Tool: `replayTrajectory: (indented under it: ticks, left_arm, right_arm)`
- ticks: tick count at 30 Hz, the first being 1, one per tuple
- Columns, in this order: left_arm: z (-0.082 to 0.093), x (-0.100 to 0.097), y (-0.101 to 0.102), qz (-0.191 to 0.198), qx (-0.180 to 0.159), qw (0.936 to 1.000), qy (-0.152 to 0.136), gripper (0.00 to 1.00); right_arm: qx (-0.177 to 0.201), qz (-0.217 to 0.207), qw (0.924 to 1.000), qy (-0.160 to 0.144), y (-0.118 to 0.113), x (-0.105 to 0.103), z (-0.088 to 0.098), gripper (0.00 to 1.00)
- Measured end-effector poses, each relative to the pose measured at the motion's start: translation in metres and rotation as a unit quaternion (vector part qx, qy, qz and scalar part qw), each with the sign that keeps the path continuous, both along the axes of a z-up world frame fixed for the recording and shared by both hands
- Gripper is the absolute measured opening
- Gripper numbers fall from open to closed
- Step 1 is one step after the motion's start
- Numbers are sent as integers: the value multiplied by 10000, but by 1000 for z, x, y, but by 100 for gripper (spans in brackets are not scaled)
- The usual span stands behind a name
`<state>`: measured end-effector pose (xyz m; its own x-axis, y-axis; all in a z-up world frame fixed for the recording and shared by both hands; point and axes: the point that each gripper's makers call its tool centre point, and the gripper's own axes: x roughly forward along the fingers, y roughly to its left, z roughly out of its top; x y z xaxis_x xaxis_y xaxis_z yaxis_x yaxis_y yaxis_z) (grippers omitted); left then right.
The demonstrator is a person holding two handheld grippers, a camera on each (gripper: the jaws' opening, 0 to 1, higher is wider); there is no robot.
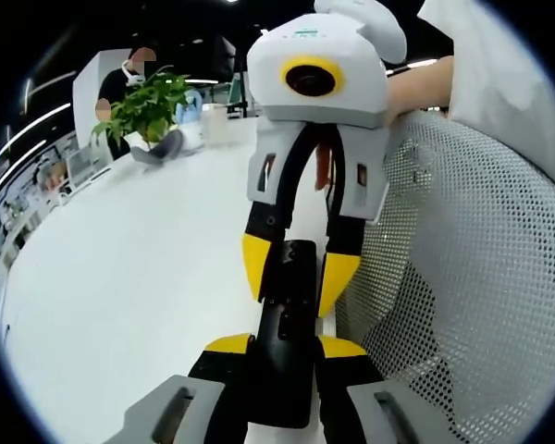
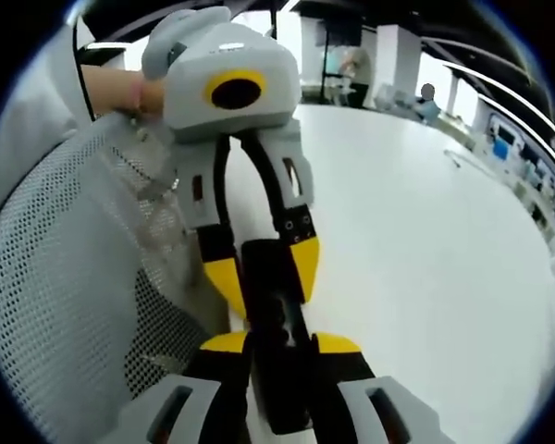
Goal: Press the specified remote control buttons in sequence, fully releasing each button before pressing the next.
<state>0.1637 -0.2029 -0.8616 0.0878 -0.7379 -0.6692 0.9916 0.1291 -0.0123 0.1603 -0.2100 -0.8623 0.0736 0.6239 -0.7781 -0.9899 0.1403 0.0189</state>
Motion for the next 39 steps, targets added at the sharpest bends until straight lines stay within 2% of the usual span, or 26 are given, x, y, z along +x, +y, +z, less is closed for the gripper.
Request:
replayTrajectory:
  ticks: [15,27,33,39]
  left_arm:
    - [0,0,0,25,37,10000,7,25]
    - [0,0,0,9,44,10000,21,25]
    - [2,2,0,195,-51,9995,260,26]
    - [2,2,2,282,-11,9991,327,28]
  right_arm:
    - [-242,223,9992,-223,1,0,-5,22]
    - [-251,203,9993,-205,0,-1,-4,21]
    - [-185,7,9997,-126,2,0,-4,22]
    - [-175,-13,9998,-135,3,2,-4,21]
